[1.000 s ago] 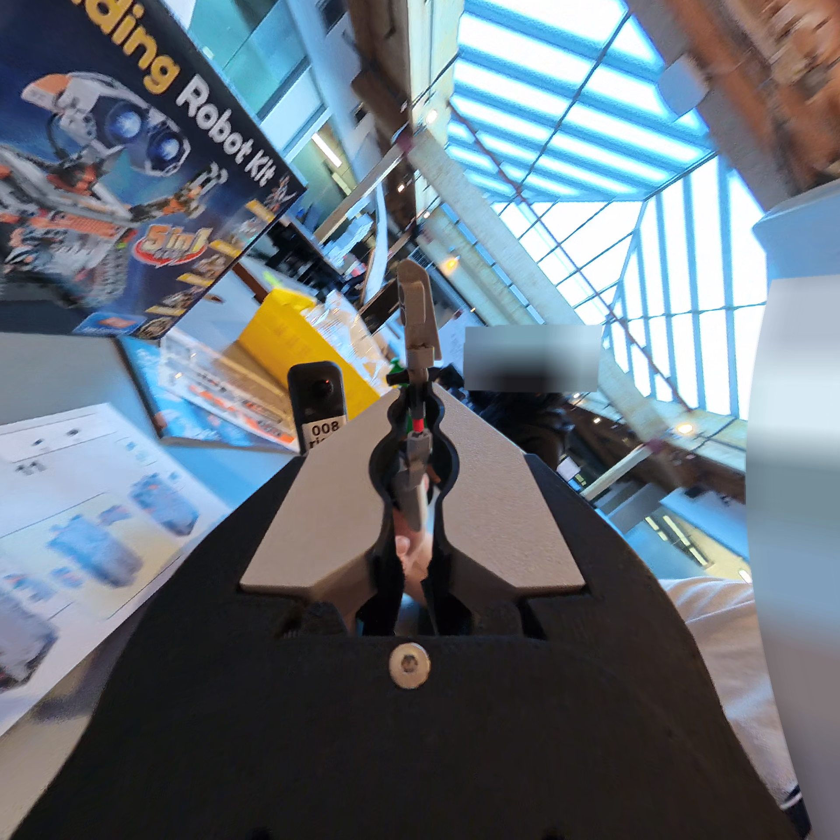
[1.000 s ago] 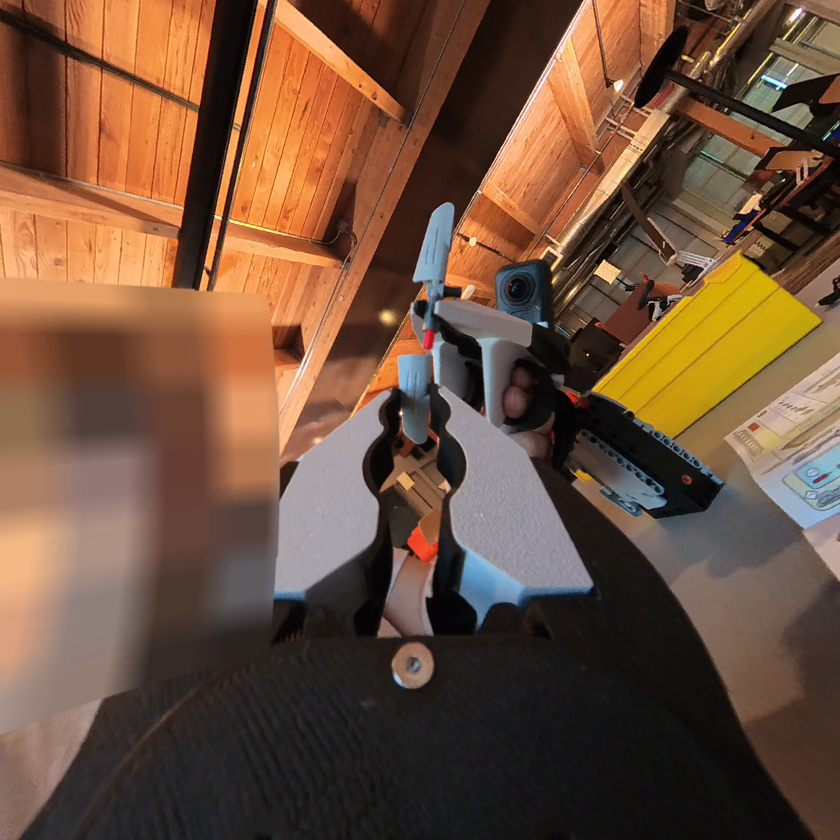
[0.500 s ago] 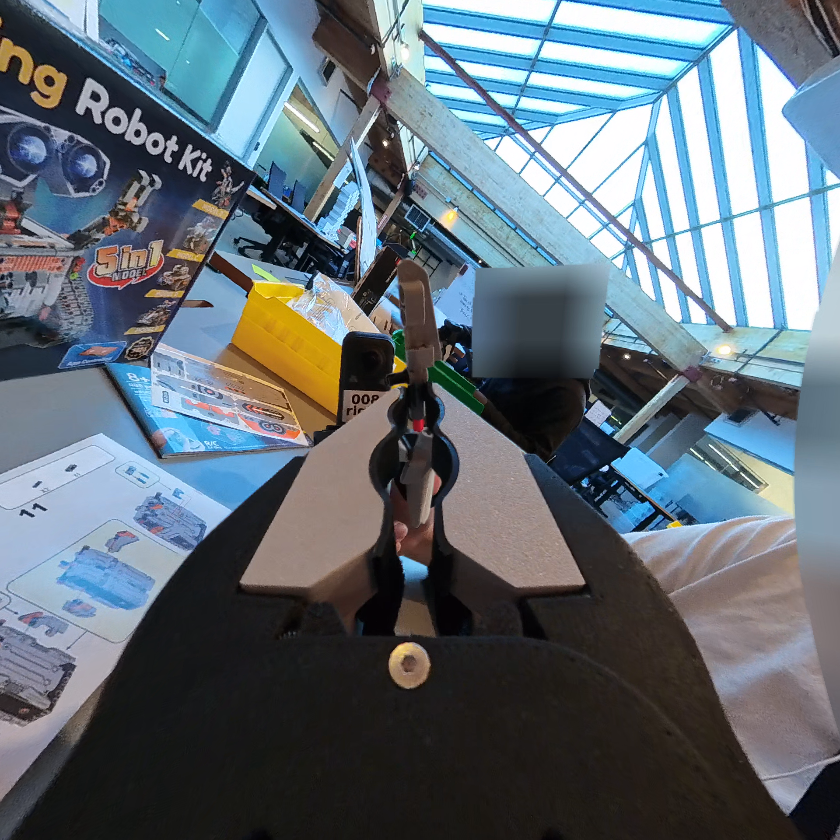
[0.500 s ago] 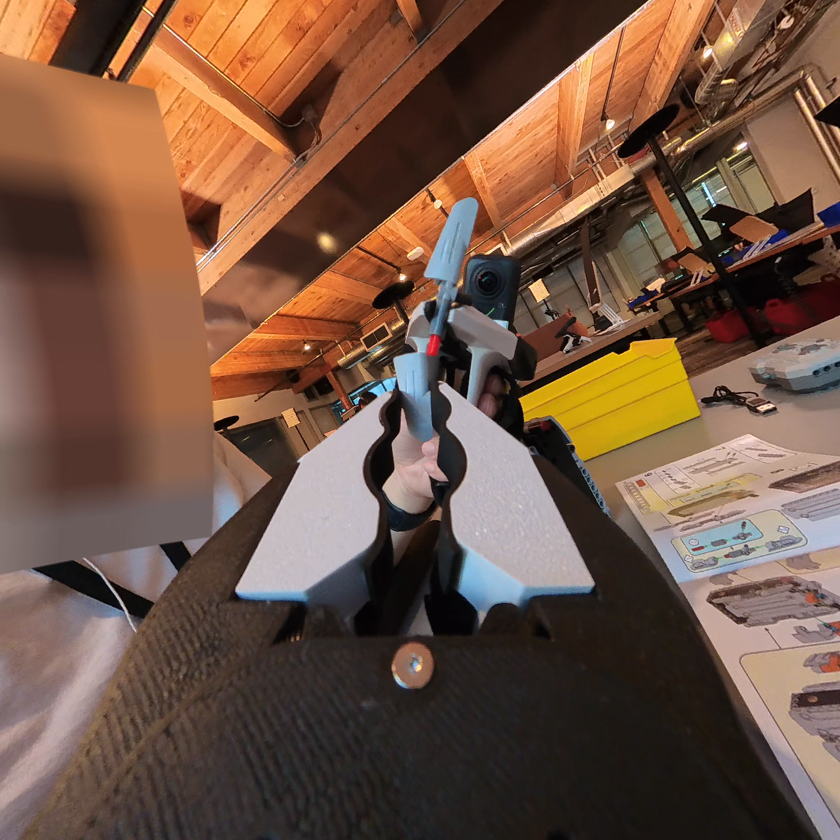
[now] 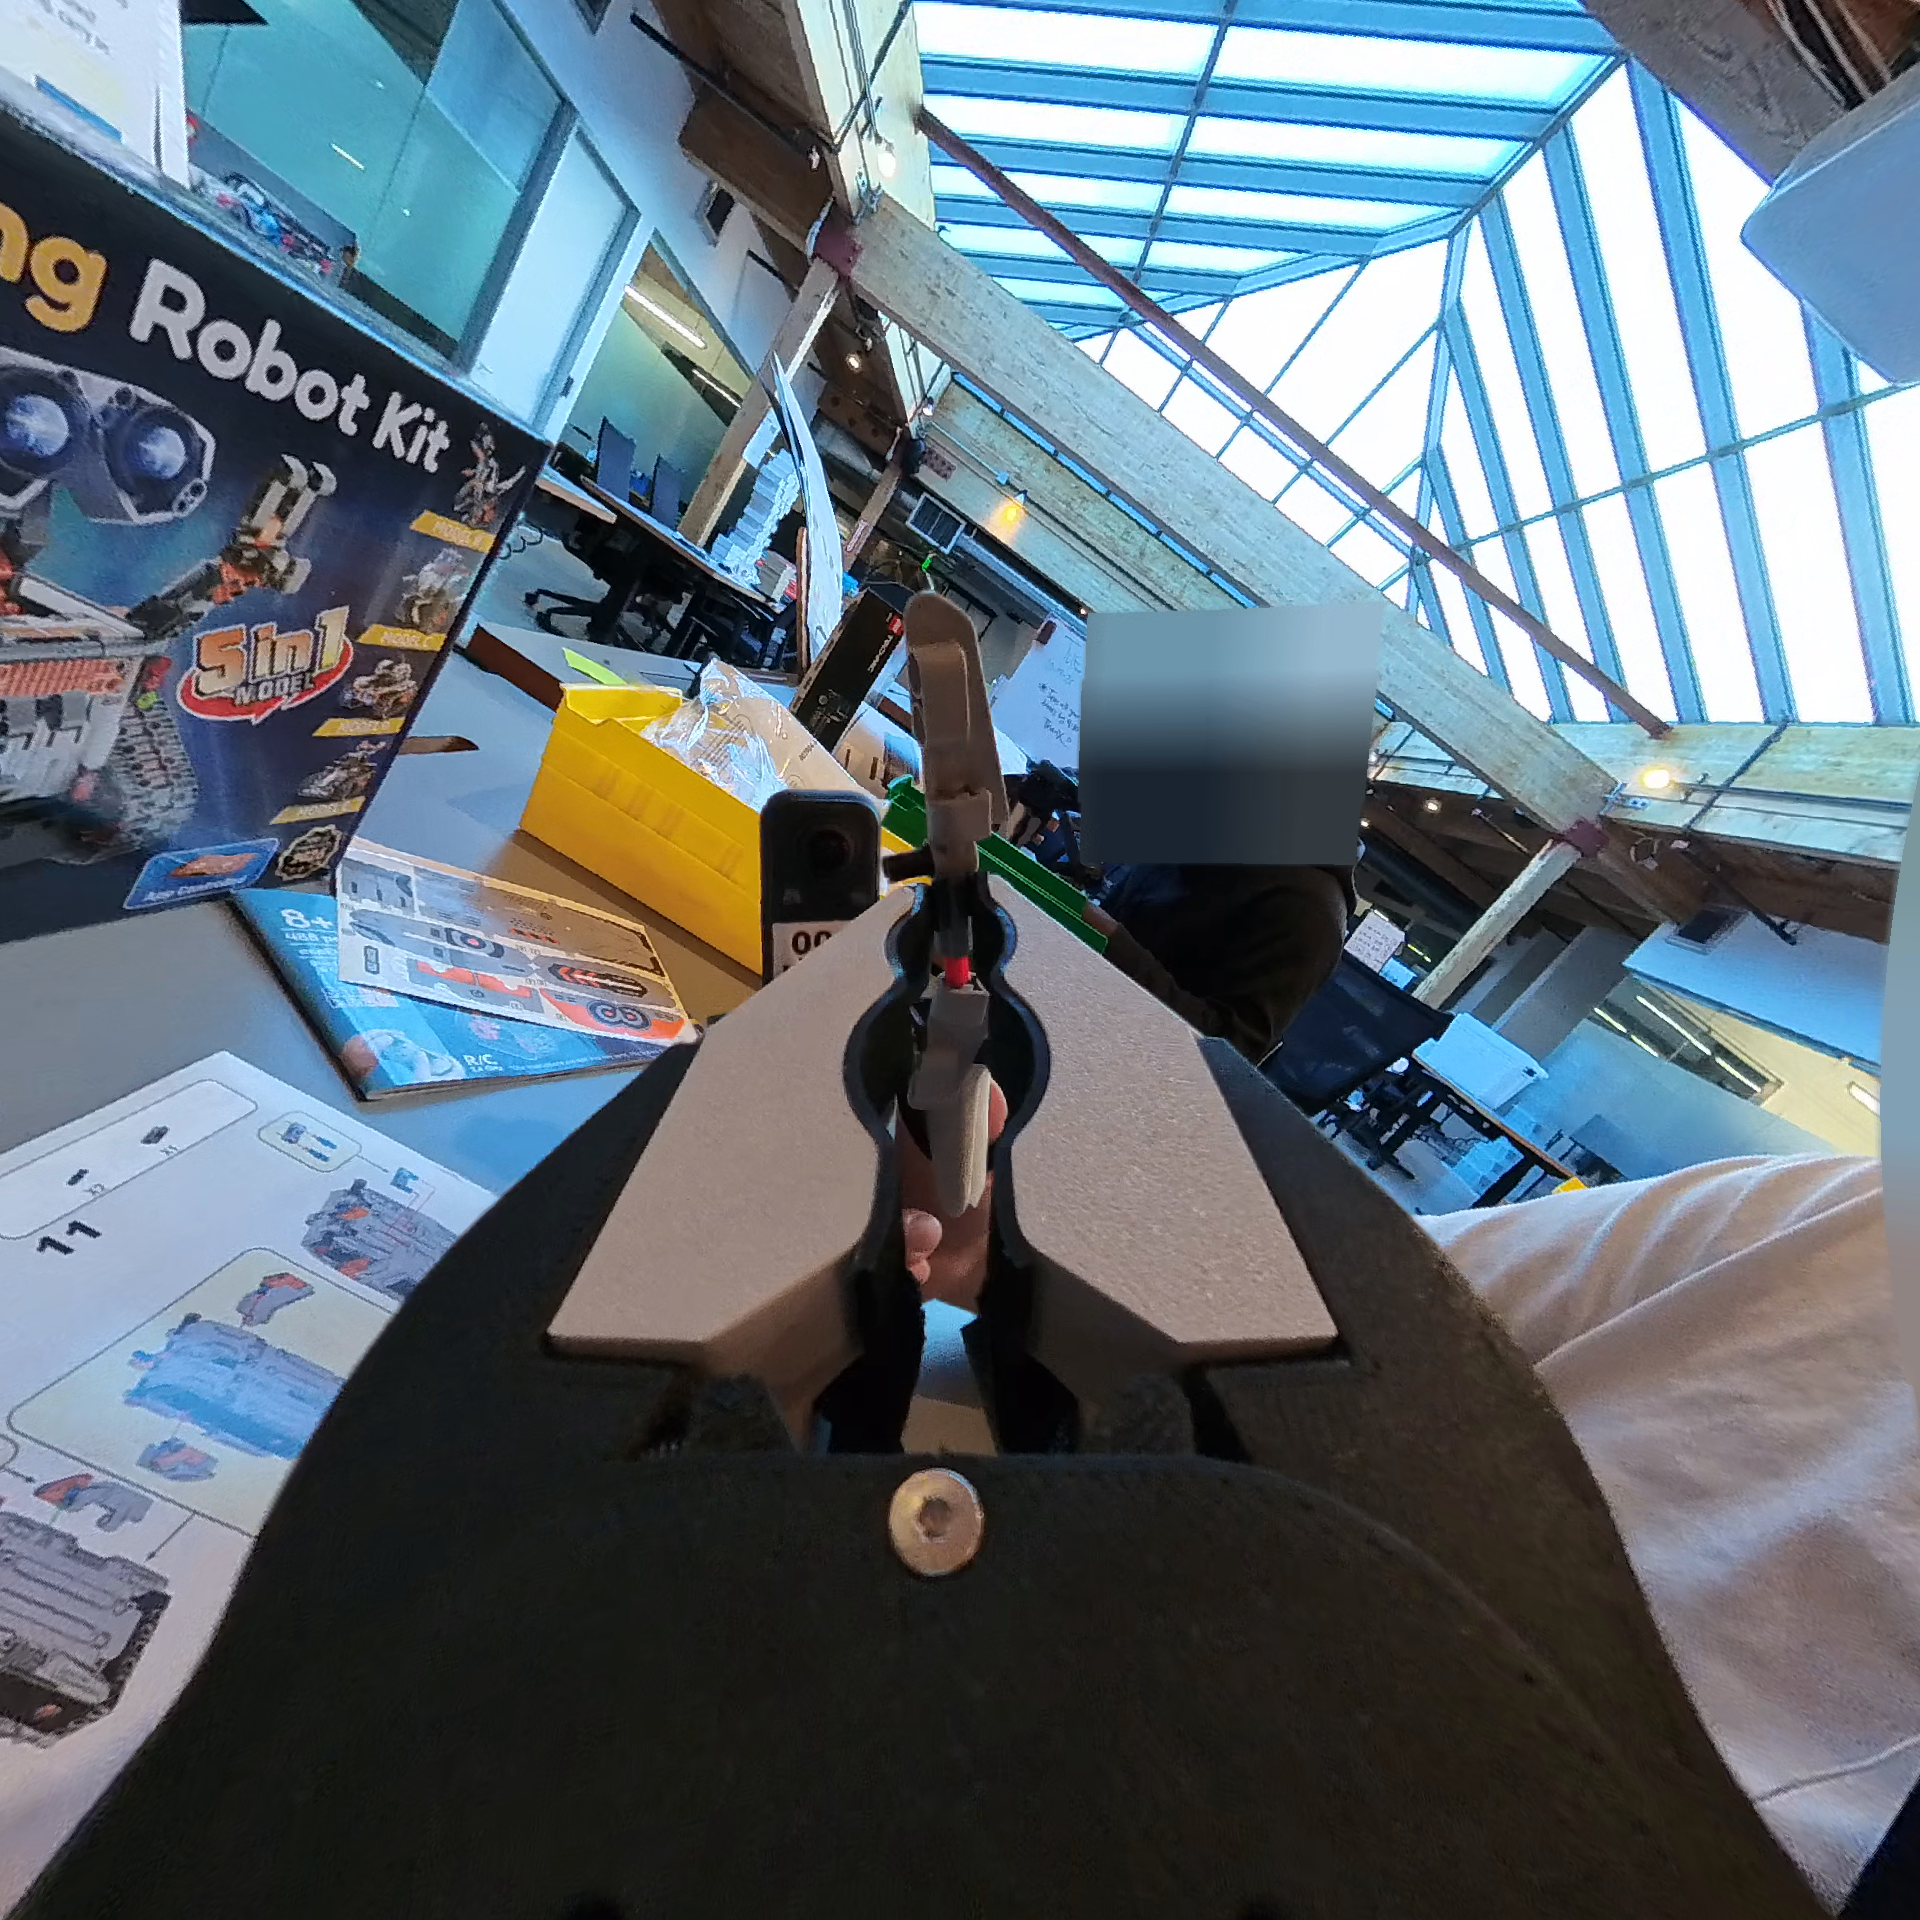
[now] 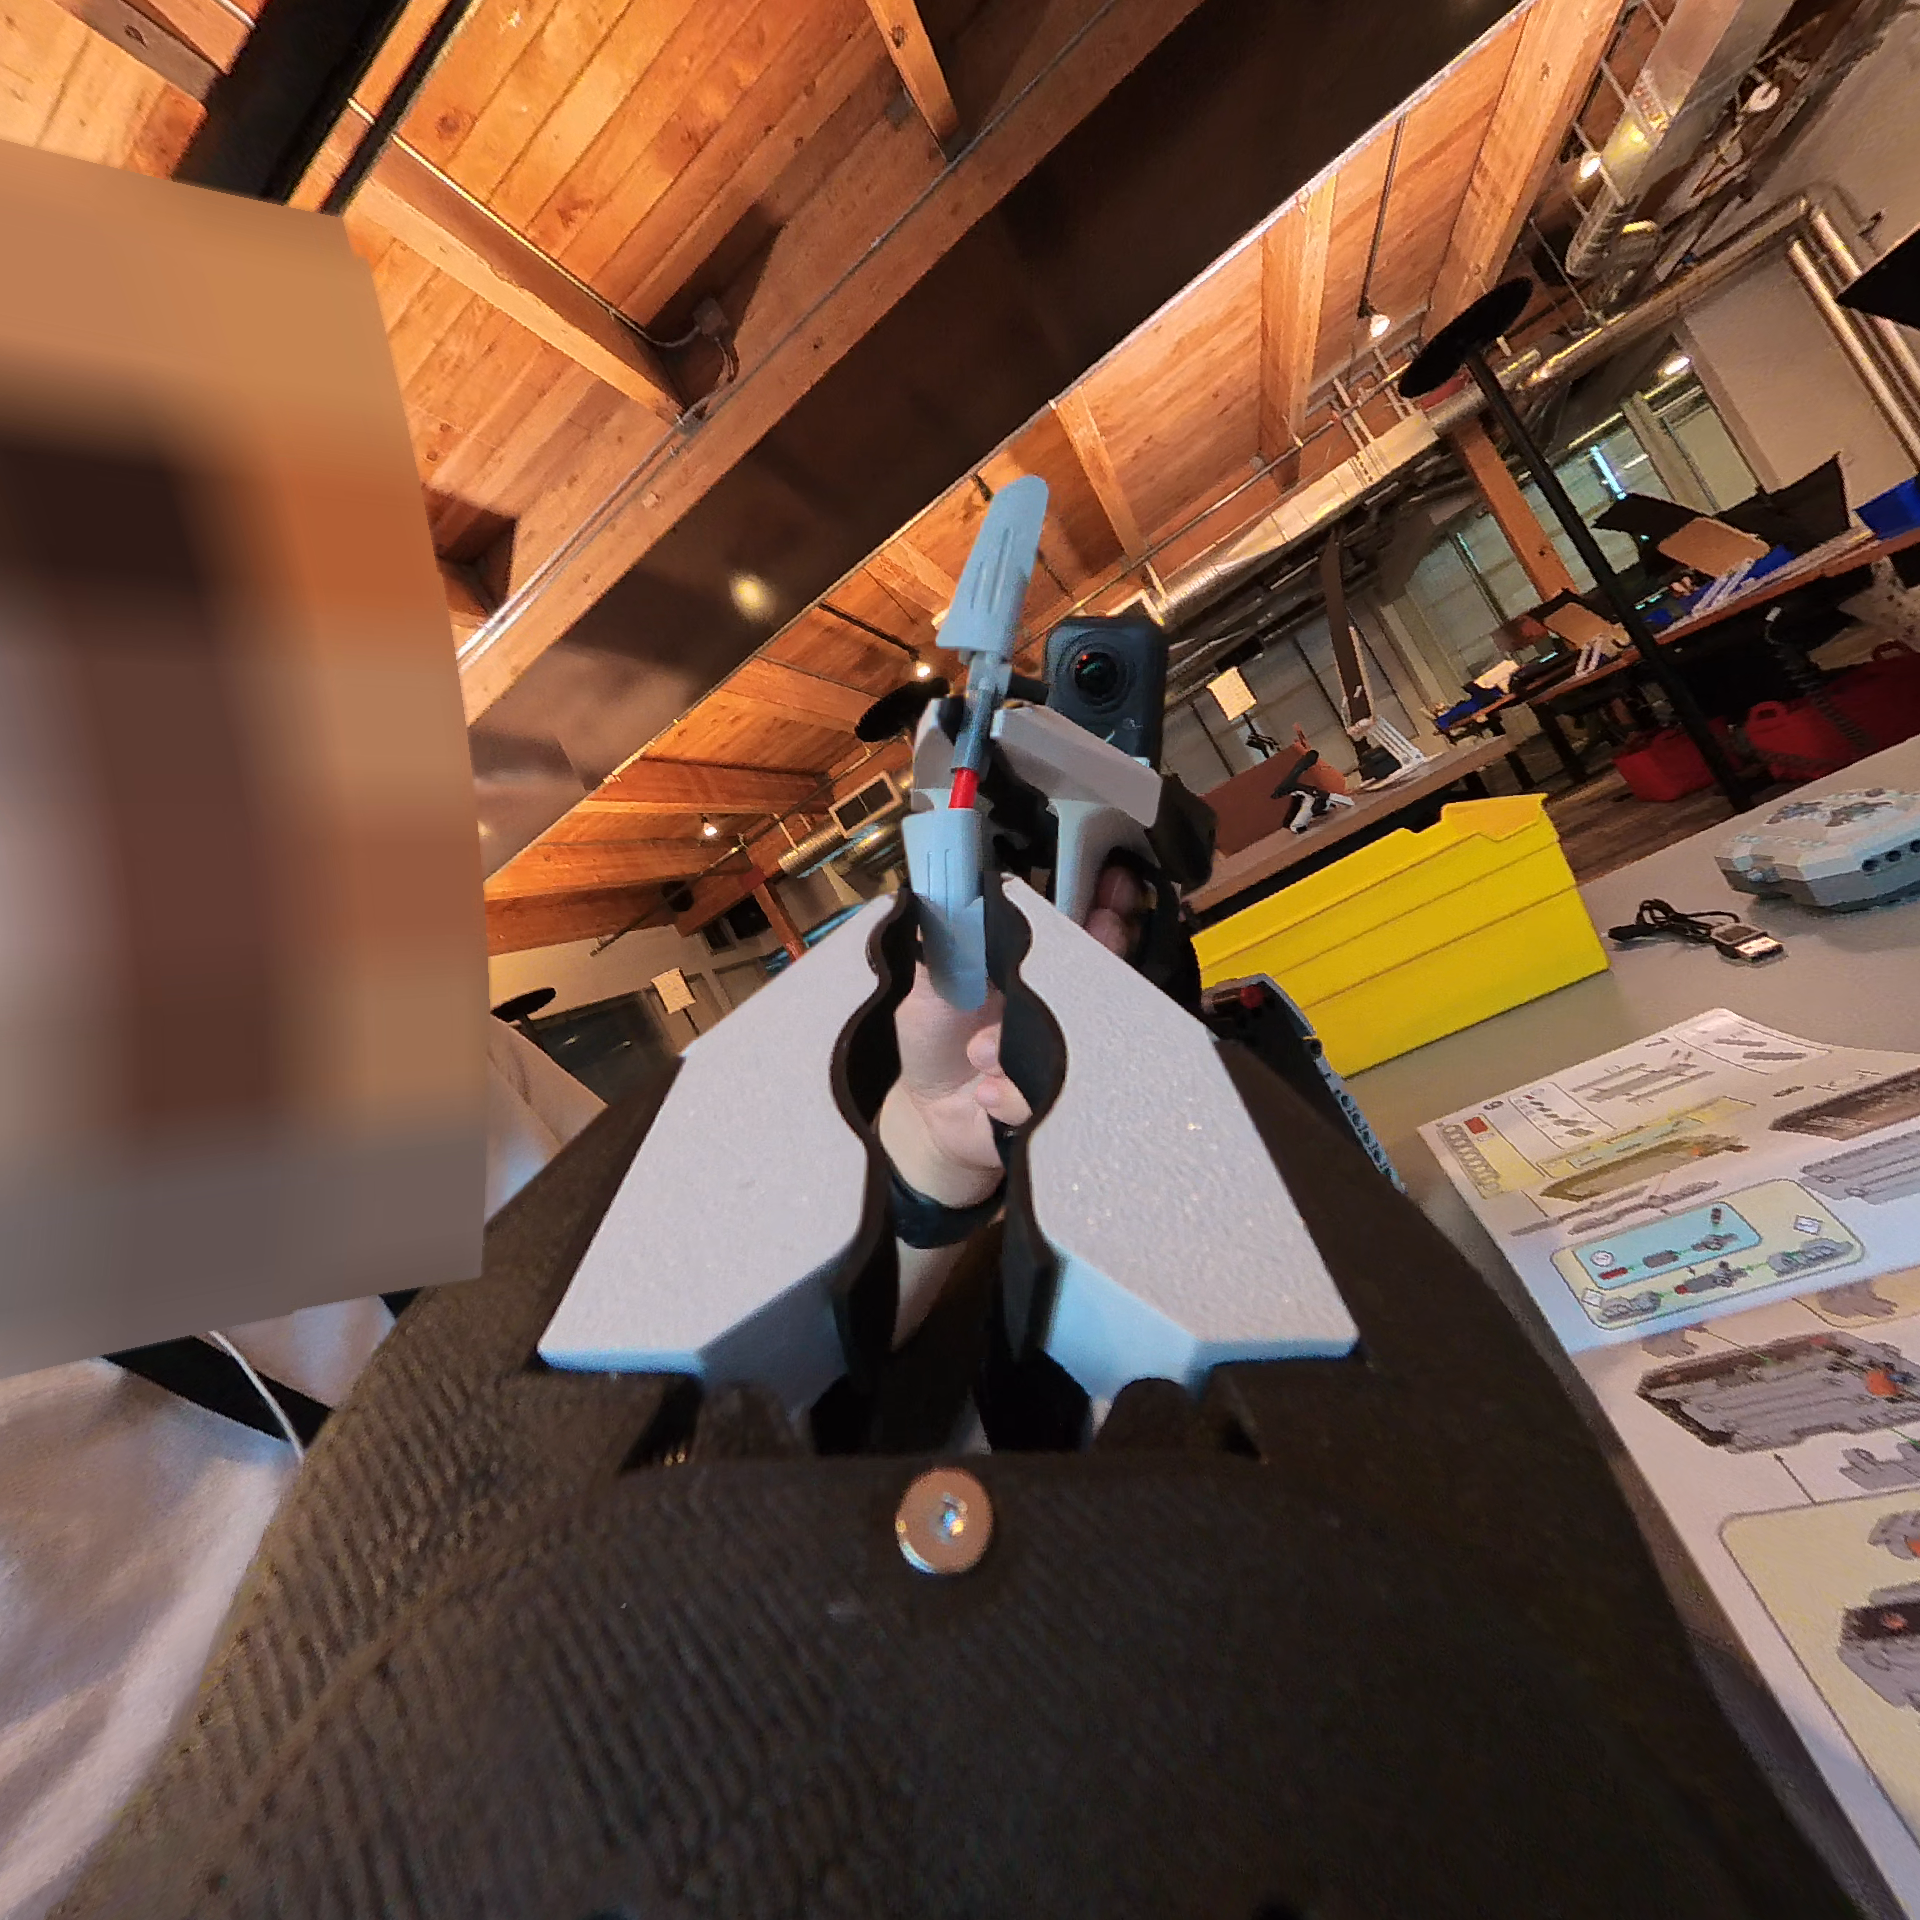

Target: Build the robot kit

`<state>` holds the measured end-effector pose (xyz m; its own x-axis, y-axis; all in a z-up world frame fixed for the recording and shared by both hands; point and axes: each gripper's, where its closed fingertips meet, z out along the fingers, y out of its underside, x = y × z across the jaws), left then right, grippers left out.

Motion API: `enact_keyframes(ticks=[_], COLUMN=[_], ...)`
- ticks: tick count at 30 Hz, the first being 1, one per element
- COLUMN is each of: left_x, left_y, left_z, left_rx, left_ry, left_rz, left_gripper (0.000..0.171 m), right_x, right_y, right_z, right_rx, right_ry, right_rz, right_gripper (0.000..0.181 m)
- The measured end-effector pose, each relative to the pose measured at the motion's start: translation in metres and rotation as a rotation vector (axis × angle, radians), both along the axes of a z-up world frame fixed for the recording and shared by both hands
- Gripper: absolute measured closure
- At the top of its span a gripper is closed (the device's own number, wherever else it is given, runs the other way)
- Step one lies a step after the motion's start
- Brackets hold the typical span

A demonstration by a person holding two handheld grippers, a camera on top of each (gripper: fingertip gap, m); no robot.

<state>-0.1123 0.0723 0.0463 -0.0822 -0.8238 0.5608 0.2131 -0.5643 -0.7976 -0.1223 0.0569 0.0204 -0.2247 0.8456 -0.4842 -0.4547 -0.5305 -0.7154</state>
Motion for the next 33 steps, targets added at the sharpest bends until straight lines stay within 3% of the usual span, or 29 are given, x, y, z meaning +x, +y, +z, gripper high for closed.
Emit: enact_keyframes(ticks=[14, 28, 33], left_x=[-0.001, -0.004, -0.006], left_y=[-0.016, -0.018, -0.021], left_z=[0.016, 0.017, 0.025], left_rx=[0.226, 0.223, 0.253], left_ry=[0.002, 0.0, -0.044], left_rz=[0.038, 0.017, 0.036], left_gripper=[0.167, 0.167, 0.167], right_x=[-0.001, 0.005, 0.001], right_y=[-0.012, -0.008, -0.012], right_z=[0.014, 0.022, 0.019], right_rx=[0.034, 0.051, 0.12], right_ry=[0.037, 0.045, -0.049], right_rz=[0.007, -0.076, -0.1], right_gripper=[0.169, 0.17, 0.17])
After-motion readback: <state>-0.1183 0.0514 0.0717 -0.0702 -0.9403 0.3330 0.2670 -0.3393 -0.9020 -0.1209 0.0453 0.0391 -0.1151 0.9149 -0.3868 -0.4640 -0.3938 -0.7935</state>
